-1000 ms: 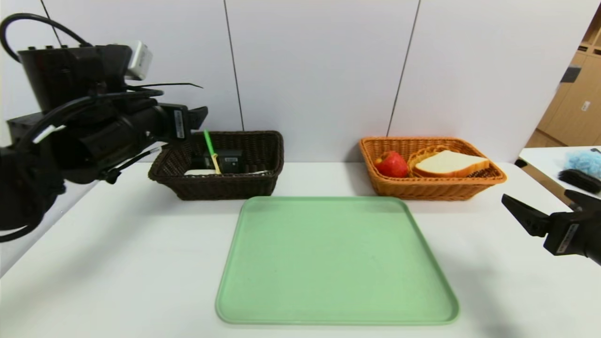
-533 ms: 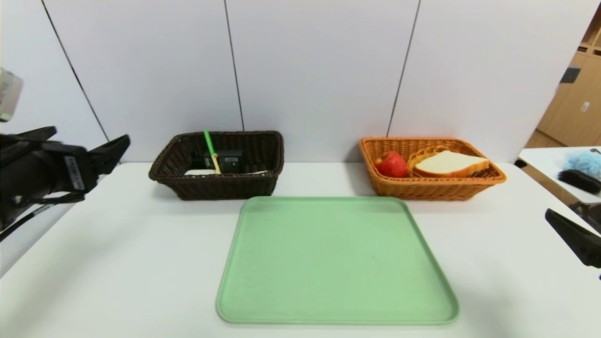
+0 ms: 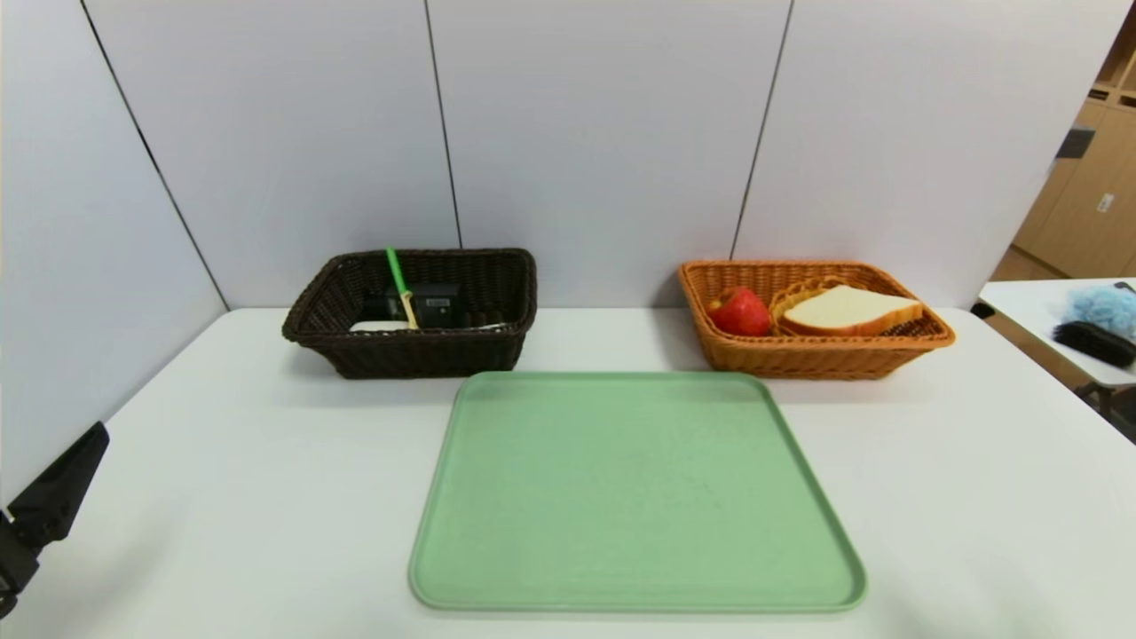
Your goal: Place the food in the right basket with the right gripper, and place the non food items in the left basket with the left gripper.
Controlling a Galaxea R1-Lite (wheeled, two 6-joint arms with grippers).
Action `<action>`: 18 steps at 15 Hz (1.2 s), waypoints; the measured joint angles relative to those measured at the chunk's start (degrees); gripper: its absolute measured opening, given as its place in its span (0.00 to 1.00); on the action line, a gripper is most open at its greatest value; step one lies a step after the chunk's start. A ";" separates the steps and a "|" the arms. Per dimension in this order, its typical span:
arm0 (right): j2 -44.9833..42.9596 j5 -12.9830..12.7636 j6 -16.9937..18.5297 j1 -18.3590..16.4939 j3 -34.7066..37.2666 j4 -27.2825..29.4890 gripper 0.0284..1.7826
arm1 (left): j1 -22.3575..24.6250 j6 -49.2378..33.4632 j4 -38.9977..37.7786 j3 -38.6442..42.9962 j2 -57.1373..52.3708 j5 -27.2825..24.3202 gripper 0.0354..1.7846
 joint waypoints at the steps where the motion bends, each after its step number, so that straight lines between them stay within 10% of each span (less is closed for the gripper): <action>1: -2.21 0.38 0.02 -0.38 0.39 1.38 0.95 | 0.39 -0.39 0.02 1.96 -1.79 -0.13 0.94; 9: -24.21 3.22 -0.33 -0.35 0.30 25.12 0.95 | 3.17 -0.67 4.77 10.40 -16.04 -7.61 0.94; 18: -31.77 4.30 -1.23 -0.46 3.11 29.64 0.95 | 3.11 0.10 33.55 9.24 -40.69 -14.56 0.94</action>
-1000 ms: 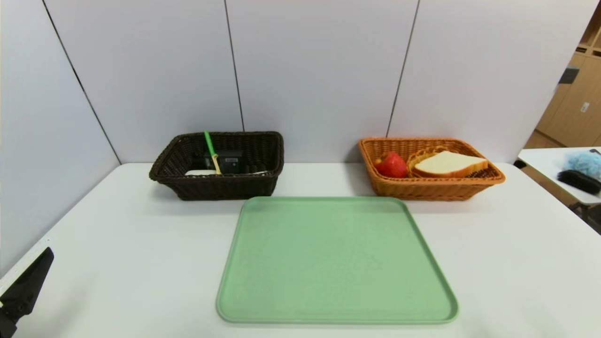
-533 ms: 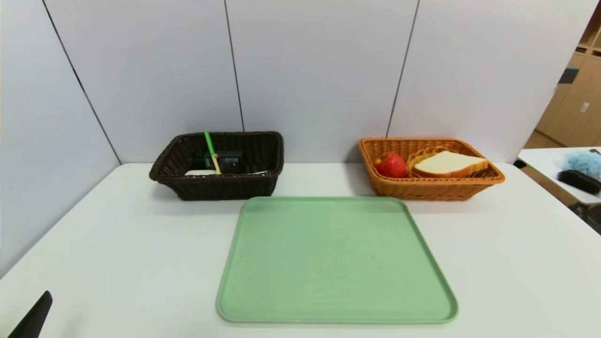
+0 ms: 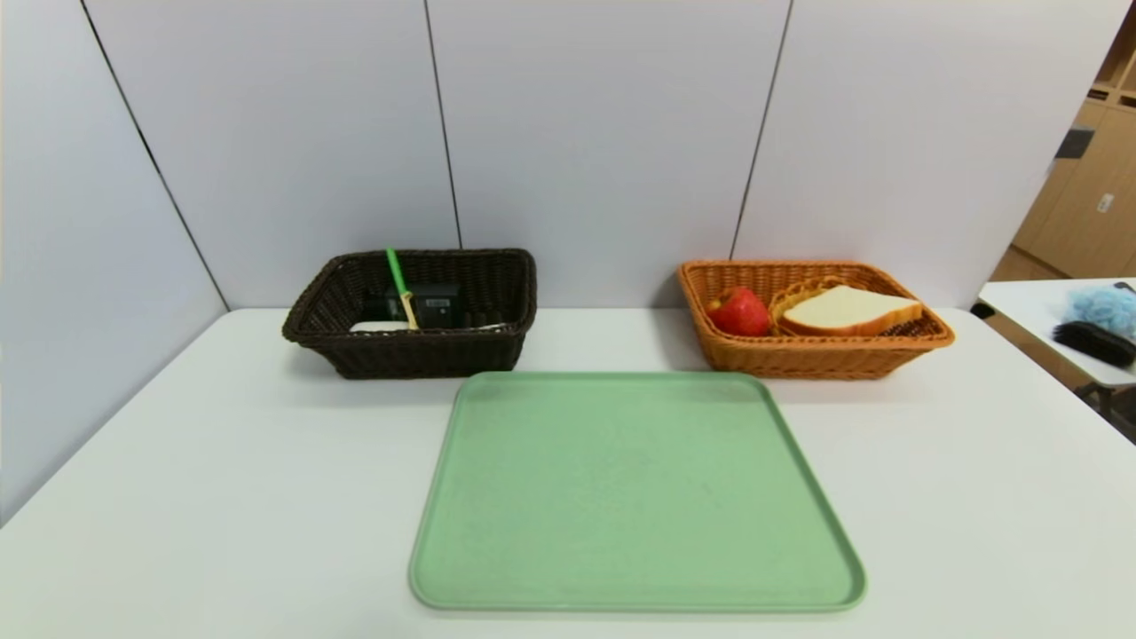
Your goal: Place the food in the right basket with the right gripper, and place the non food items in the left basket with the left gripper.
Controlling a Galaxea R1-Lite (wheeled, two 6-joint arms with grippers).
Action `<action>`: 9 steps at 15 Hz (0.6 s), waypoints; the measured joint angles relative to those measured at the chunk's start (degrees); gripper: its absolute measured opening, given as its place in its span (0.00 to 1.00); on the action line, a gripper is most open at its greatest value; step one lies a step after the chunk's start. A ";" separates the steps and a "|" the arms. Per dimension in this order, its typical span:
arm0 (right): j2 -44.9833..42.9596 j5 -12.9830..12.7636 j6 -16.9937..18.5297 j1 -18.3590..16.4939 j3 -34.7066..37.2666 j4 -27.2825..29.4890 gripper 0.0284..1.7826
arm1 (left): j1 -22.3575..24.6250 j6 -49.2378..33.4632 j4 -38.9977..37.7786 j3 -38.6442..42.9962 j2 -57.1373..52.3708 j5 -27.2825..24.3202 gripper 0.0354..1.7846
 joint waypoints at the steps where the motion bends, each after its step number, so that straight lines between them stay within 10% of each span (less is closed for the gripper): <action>1: -0.16 0.21 -0.23 -0.02 1.11 -0.27 0.95 | -0.02 -0.24 -0.91 0.77 -0.79 -0.87 0.94; 9: -0.28 2.79 0.18 0.00 5.85 0.12 0.95 | 0.00 -2.72 1.30 1.60 -2.22 -2.66 0.94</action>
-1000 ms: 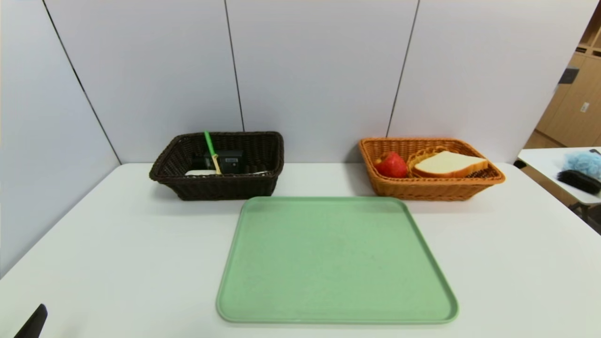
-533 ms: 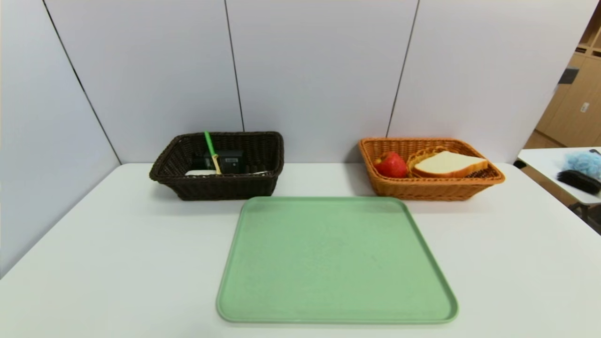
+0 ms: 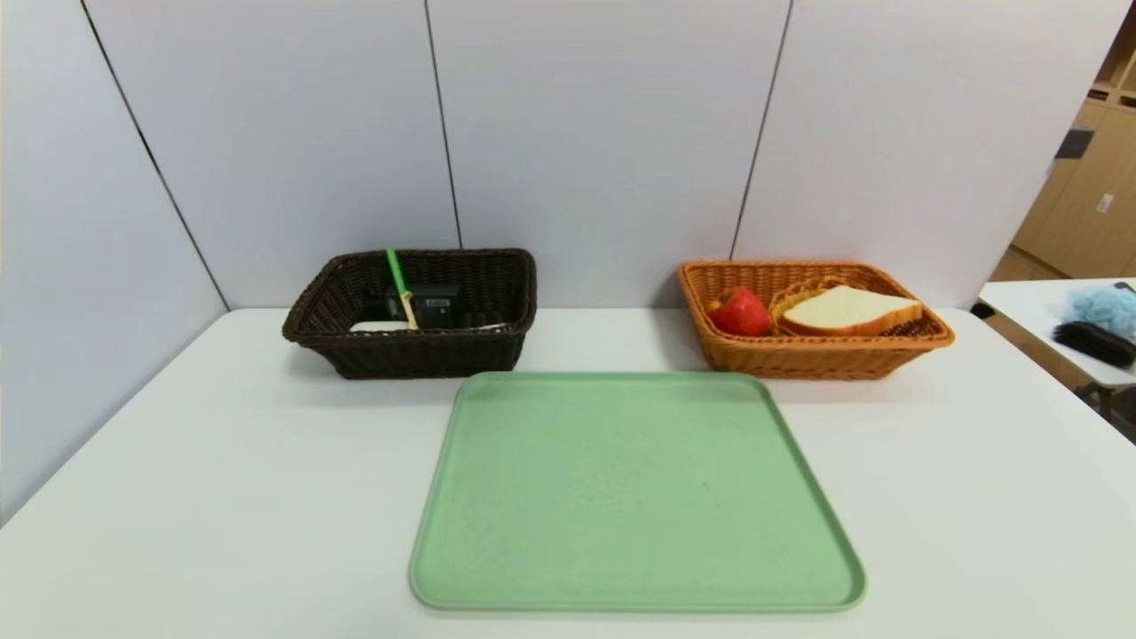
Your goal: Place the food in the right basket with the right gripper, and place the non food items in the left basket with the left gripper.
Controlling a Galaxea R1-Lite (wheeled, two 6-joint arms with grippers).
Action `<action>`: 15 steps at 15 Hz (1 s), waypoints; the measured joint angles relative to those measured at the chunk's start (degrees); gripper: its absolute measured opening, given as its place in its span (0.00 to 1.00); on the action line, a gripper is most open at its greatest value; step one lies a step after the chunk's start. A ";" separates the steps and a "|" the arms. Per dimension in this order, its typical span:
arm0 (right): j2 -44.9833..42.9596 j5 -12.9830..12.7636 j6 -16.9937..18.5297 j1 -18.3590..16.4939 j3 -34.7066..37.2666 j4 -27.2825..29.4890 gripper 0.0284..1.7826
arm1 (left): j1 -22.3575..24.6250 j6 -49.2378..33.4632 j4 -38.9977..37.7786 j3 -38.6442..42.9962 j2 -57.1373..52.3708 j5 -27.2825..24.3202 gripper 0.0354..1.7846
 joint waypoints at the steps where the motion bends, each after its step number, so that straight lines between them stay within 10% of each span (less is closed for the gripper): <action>1: 0.00 -0.66 1.96 0.00 0.02 -0.20 0.95 | -0.02 -2.01 -0.06 0.00 0.00 0.49 0.94; 15: 0.02 -2.28 4.44 -0.13 0.13 -0.52 0.95 | -0.02 -5.60 -0.37 0.04 0.00 2.32 0.94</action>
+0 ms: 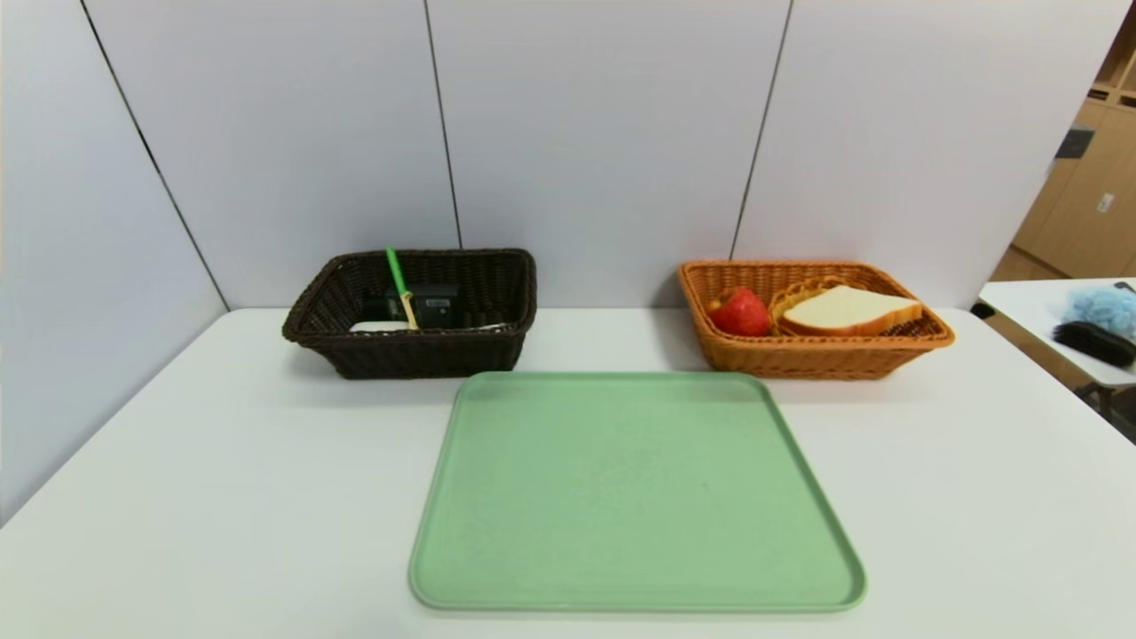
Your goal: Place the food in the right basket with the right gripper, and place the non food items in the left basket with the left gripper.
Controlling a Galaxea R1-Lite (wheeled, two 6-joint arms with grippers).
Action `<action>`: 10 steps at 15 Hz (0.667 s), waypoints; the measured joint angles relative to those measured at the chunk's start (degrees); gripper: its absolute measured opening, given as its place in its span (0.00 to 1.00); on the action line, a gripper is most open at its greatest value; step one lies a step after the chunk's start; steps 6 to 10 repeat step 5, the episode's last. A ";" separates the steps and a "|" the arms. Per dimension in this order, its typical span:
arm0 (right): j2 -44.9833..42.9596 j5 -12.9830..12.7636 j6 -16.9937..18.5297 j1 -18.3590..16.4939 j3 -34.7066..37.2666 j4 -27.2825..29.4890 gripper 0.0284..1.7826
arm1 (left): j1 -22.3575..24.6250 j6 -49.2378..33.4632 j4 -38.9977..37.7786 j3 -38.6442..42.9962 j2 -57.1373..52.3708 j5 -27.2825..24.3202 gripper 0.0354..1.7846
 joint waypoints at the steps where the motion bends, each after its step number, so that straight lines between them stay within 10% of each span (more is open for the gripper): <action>1: 0.00 0.00 0.00 0.00 0.15 0.11 0.95 | -0.02 0.00 0.00 0.00 0.00 0.00 0.94; 10: -0.02 0.00 -0.02 0.02 0.00 0.05 0.95 | -0.02 0.02 -0.02 0.00 0.02 0.00 0.94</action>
